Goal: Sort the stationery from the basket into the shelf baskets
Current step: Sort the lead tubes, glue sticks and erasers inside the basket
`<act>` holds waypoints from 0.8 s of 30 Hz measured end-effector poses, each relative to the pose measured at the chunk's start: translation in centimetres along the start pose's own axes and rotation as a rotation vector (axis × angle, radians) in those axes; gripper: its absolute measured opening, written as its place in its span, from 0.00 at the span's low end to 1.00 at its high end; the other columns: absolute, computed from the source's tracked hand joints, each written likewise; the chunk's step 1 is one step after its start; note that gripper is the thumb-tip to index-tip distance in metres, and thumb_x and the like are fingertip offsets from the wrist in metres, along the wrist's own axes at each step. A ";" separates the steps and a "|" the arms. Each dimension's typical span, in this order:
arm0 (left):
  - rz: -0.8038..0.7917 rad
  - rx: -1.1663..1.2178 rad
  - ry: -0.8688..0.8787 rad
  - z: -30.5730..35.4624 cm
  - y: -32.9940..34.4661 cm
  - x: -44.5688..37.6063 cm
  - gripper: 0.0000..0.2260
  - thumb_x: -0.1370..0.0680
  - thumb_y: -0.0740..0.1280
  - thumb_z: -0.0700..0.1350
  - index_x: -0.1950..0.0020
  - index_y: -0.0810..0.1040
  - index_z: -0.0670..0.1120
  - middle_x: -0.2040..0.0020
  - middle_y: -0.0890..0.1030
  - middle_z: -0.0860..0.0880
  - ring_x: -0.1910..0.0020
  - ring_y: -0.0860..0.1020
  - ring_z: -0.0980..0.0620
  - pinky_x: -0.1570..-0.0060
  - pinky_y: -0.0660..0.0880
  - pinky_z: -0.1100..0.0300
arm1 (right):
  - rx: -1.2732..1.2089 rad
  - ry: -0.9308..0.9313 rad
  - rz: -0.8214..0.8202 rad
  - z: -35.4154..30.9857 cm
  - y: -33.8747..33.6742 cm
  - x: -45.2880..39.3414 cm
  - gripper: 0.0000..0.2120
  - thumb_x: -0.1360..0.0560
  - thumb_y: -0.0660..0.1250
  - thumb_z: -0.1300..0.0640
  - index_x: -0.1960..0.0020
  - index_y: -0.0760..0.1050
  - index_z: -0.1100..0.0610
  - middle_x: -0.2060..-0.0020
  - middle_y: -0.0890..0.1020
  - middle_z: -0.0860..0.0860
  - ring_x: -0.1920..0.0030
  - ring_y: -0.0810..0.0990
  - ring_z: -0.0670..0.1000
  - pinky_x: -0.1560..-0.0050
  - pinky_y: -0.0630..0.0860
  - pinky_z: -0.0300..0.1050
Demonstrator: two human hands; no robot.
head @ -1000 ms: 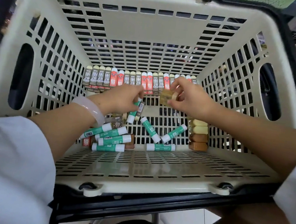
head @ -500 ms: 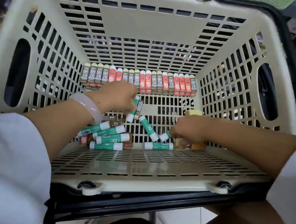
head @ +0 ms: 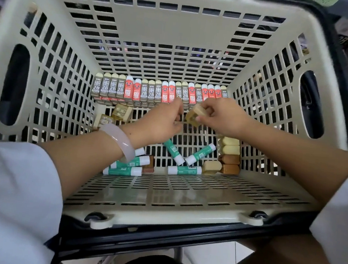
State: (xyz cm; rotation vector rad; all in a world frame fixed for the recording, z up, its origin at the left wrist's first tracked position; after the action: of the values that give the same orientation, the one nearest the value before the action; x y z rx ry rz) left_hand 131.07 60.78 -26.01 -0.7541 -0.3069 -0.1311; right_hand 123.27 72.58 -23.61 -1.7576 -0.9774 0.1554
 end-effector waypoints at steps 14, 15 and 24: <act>-0.372 -1.074 0.414 -0.5 5.0 1.0 0.19 0.21 0.59 0.44 0.30 0.66 0.49 0.32 0.67 0.44 0.34 0.65 0.44 0.39 0.63 0.48 | 0.352 -0.156 -0.330 -0.3 1.7 0.7 0.12 0.25 0.64 0.54 0.42 0.74 0.53 0.61 0.74 0.46 0.59 0.73 0.47 0.58 0.66 0.40; -0.375 -1.095 0.377 -0.7 4.7 1.0 0.18 0.21 0.60 0.44 0.31 0.68 0.49 0.32 0.68 0.43 0.35 0.66 0.43 0.39 0.64 0.48 | 0.410 -0.181 -0.395 -0.2 2.2 1.1 0.11 0.25 0.65 0.54 0.43 0.74 0.53 0.62 0.73 0.44 0.59 0.73 0.46 0.57 0.67 0.41; -0.475 -0.608 0.096 -1.7 -0.9 1.0 0.14 0.20 0.58 0.47 0.35 0.73 0.49 0.40 0.75 0.47 0.44 0.73 0.49 0.42 0.70 0.53 | 0.513 -0.256 -0.701 0.6 4.1 2.3 0.15 0.22 0.60 0.58 0.37 0.74 0.52 0.40 0.77 0.49 0.43 0.73 0.47 0.49 0.63 0.37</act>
State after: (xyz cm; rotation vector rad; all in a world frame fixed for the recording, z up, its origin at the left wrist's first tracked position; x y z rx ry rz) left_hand 132.16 58.94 -26.25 -1.2616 -0.3546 -0.7319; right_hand 126.66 74.18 -26.51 -0.8782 -1.5278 0.1616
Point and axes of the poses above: each hand's wrist, its own x-axis away from the middle knuckle, its own y-axis out of the palm, z = x × y, the point moved 4 cm from there along -x, towards the middle knuckle
